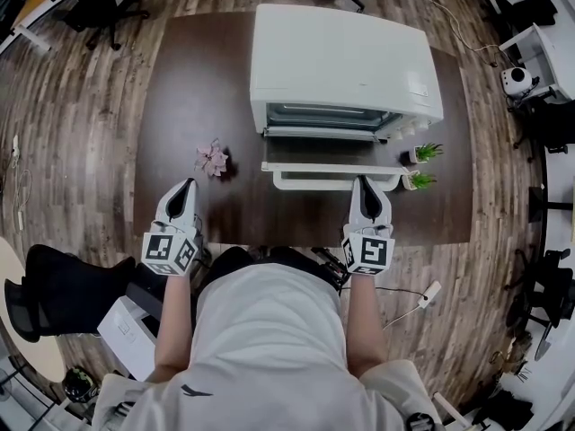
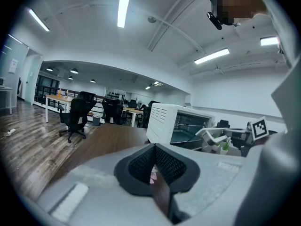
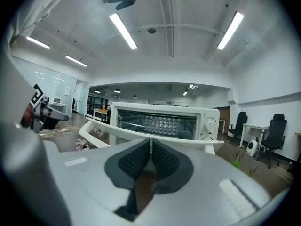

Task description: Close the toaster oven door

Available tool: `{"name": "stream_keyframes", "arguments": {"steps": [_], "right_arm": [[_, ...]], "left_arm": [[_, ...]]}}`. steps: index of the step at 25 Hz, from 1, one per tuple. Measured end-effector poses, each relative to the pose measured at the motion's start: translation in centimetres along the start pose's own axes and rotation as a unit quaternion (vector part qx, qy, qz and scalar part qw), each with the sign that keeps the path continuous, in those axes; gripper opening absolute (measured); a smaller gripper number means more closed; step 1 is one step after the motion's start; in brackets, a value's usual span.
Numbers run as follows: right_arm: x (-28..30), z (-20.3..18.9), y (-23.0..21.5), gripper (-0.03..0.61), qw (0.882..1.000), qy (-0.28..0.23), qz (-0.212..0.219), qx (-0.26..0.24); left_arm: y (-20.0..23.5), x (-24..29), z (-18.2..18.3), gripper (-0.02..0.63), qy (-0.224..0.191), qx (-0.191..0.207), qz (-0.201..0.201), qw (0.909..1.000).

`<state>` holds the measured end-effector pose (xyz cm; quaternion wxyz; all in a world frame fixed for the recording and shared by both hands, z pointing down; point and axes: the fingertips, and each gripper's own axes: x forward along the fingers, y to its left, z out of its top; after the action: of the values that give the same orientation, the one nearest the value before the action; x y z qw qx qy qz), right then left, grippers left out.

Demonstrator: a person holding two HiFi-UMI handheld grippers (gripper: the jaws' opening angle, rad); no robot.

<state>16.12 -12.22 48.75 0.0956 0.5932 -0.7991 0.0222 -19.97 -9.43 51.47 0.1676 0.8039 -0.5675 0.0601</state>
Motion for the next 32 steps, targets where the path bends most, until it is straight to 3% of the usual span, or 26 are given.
{"name": "stream_keyframes", "arguments": {"steps": [10, 18, 27, 32], "right_arm": [[5.1, 5.4, -2.1, 0.005, 0.998, -0.063, -0.012, 0.014], [8.9, 7.8, -3.5, 0.005, 0.997, -0.077, -0.011, 0.022], [7.8, 7.5, -2.7, 0.009, 0.997, -0.066, 0.002, 0.026], [3.3, 4.3, -1.0, 0.011, 0.999, -0.029, 0.002, 0.027]], "left_arm": [[0.9, 0.2, 0.3, 0.003, -0.005, -0.003, 0.010, 0.9999], [1.4, 0.2, 0.6, 0.003, -0.006, -0.003, 0.018, 0.9998], [1.6, 0.0, 0.9, 0.003, -0.011, -0.004, 0.019, 0.9998], [1.3, 0.1, 1.0, 0.003, -0.016, -0.002, 0.012, 0.9998]]}}
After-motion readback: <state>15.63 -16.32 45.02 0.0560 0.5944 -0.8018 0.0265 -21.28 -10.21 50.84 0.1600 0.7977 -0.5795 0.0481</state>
